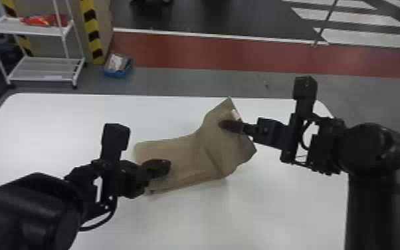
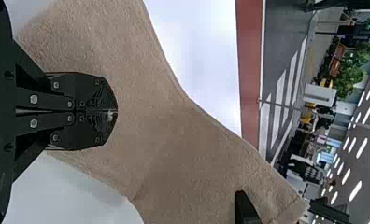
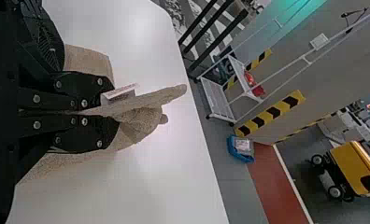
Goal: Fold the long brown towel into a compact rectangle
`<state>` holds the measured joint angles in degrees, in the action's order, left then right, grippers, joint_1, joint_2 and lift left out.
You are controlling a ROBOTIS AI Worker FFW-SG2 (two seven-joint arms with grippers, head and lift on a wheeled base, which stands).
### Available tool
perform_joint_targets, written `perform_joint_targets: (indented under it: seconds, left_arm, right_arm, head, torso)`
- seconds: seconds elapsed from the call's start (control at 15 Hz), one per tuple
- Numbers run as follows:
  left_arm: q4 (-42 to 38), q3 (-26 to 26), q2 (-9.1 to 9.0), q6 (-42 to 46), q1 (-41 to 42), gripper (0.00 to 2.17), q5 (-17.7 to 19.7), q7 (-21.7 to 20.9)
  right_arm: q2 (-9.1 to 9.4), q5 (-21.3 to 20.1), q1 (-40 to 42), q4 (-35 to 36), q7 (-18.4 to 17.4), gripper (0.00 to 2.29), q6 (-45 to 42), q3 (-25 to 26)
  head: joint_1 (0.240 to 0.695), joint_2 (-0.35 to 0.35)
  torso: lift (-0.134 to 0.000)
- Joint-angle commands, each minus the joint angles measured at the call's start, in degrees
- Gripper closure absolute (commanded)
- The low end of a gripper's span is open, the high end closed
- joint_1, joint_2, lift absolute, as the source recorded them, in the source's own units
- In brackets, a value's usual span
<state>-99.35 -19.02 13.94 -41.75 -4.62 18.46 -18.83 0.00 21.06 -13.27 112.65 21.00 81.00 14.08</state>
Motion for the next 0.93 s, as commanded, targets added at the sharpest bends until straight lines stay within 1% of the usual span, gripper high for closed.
perform_joint_targets:
  seconds: [0.0,0.2,0.4,0.6,0.87]
  left_arm:
    - [1.71,1.09,0.3,1.18,-0.13,1.48,-1.85,-0.07]
    - [3.02,1.8,0.56,2.24,-0.13,1.48,-2.55,-0.07]
    - [3.29,1.01,-0.05,2.24,-0.21,1.48,-2.64,-0.42]
    - [3.38,-0.84,-0.58,2.24,-0.48,1.48,-2.46,-0.42]
    - [3.38,-1.89,-1.9,2.41,-0.3,1.48,-2.46,-0.42]
  right_arm:
    - [0.05,0.03,-0.36,-0.06,0.0,1.48,-0.17,0.07]
    - [0.05,0.3,-0.44,0.03,0.09,1.48,0.0,-0.19]
    - [0.05,0.12,-0.44,0.12,-0.52,1.48,0.18,-1.42]
    - [0.05,-1.28,-1.41,-0.94,-1.4,1.48,-0.7,-2.91]
    - [0.05,-2.69,-1.85,-3.49,-1.75,1.48,-1.58,-5.38]
  head:
    - [0.695,-0.126]
    - [0.695,-0.105]
    - [0.695,-0.086]
    - [0.695,-0.09]
    - [0.695,-0.112]
  torso:
    - [-0.123]
    - [-0.123]
    - [-0.123]
    - [-0.123]
    - [-0.123]
